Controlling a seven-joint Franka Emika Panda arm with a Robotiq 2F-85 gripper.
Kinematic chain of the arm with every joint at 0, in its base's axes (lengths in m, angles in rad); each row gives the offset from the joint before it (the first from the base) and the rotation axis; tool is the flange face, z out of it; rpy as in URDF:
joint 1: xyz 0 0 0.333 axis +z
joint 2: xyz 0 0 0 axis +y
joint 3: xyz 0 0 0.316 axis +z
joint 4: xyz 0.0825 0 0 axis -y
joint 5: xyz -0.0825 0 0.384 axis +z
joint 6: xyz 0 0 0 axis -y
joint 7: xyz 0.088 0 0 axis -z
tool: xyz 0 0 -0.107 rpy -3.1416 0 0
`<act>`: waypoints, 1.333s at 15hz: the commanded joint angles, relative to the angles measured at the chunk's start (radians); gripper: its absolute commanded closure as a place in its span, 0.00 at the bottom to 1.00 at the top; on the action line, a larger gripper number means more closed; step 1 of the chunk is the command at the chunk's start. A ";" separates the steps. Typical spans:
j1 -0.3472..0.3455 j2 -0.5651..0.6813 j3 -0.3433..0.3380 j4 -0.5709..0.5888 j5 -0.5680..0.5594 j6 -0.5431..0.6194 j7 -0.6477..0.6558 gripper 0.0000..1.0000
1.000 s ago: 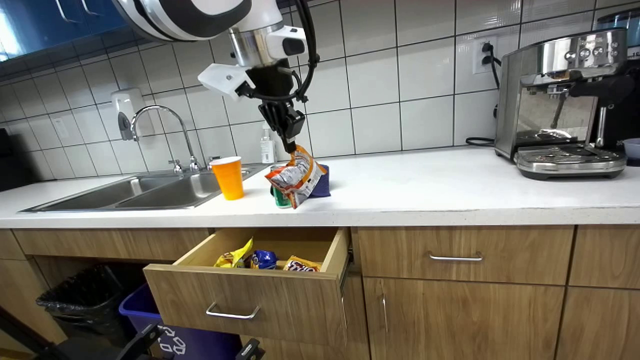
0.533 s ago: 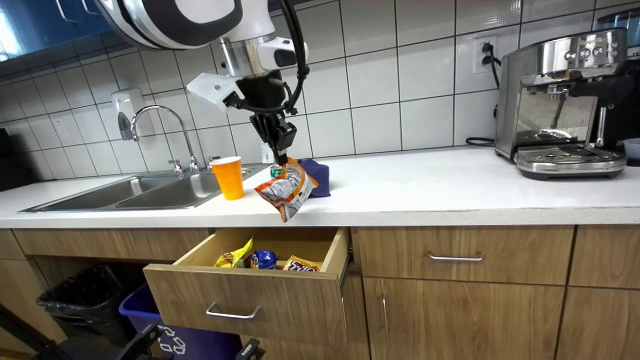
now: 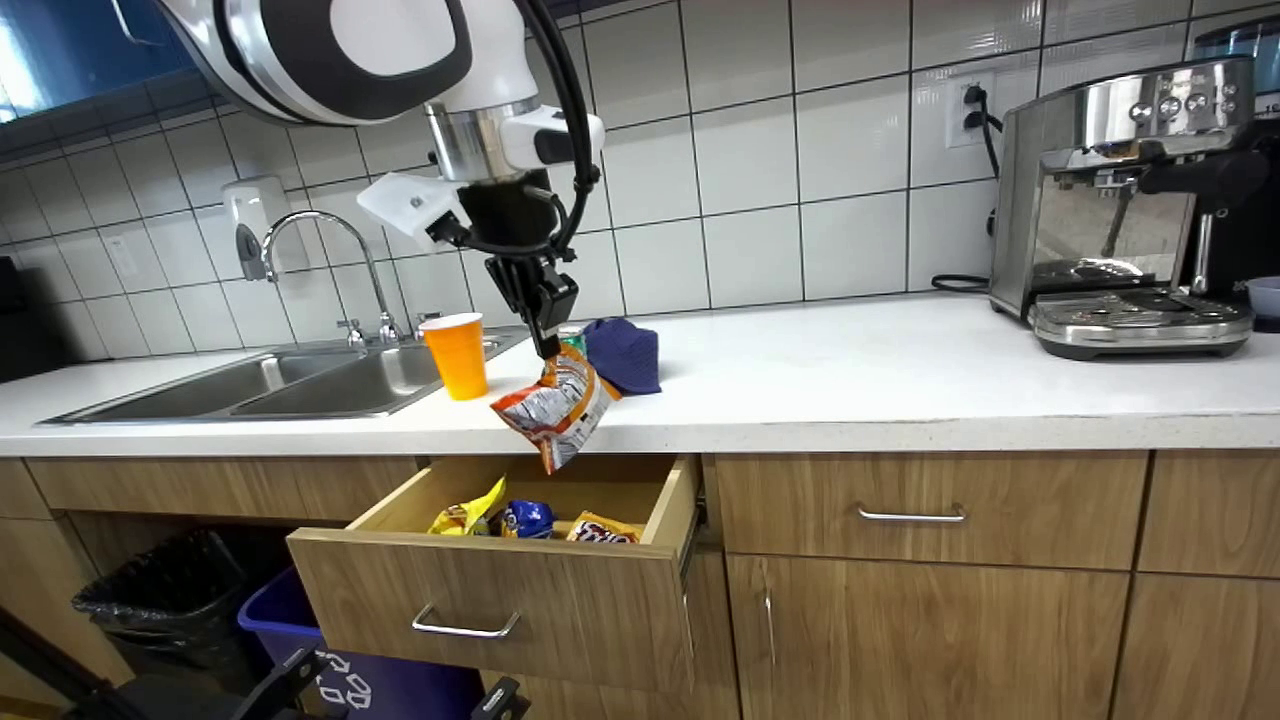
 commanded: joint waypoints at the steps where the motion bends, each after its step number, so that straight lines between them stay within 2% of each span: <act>1: -0.009 -0.025 0.018 -0.026 -0.024 -0.011 0.041 1.00; 20: -0.031 0.109 0.020 -0.022 -0.052 0.053 0.106 1.00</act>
